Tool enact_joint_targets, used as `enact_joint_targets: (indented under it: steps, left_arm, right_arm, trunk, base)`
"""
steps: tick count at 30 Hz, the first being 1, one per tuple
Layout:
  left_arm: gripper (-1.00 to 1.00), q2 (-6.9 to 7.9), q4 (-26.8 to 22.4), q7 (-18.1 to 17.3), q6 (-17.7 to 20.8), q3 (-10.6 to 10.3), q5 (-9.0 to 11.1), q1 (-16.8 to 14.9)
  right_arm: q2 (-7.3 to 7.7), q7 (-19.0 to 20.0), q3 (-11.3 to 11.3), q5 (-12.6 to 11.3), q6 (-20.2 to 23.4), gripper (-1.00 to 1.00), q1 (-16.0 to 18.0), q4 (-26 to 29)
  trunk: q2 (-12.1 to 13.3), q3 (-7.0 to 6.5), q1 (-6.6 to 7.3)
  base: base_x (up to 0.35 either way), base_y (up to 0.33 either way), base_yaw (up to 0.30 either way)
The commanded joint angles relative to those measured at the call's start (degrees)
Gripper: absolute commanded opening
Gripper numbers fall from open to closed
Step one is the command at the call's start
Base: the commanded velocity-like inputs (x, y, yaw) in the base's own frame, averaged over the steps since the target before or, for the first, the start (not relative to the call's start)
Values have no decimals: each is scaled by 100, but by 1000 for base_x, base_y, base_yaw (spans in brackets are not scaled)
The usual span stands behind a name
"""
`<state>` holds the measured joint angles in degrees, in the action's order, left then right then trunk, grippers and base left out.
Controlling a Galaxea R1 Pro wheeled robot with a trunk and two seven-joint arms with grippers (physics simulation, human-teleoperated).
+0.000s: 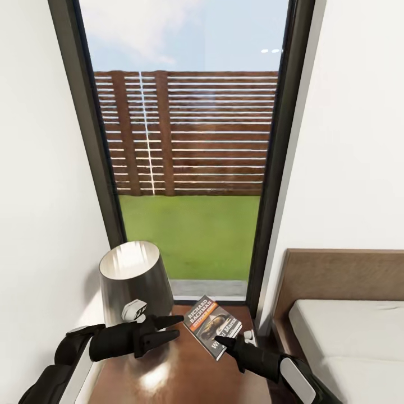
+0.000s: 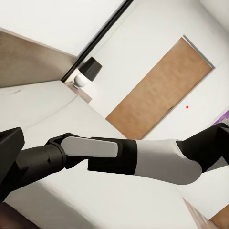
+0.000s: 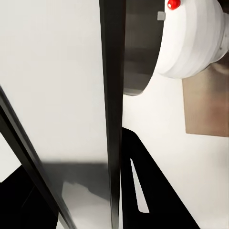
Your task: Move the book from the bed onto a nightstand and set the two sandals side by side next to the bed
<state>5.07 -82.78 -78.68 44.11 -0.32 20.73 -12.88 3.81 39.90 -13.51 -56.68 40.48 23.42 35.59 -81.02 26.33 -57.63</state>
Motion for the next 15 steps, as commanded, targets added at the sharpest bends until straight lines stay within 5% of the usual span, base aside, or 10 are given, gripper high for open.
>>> enact_joint_targets:
  steps: [1, 15]
  left_arm:
    - [100, 2, 1, -7, 61, -3, 19, -4]
    - [100, 2, 1, -7, 58, -3, 19, -4]
  right_arm:
    - [5, 4, -18, -45, 22, -100, 5, 1]
    - [5, 3, -12, -45, 22, -100, 5, 1]
  trunk:
    - [-45, 25, -22]
    - [-607, 276, -330]
  base:
    - [0, 0, 0]
    - [0, 0, 0]
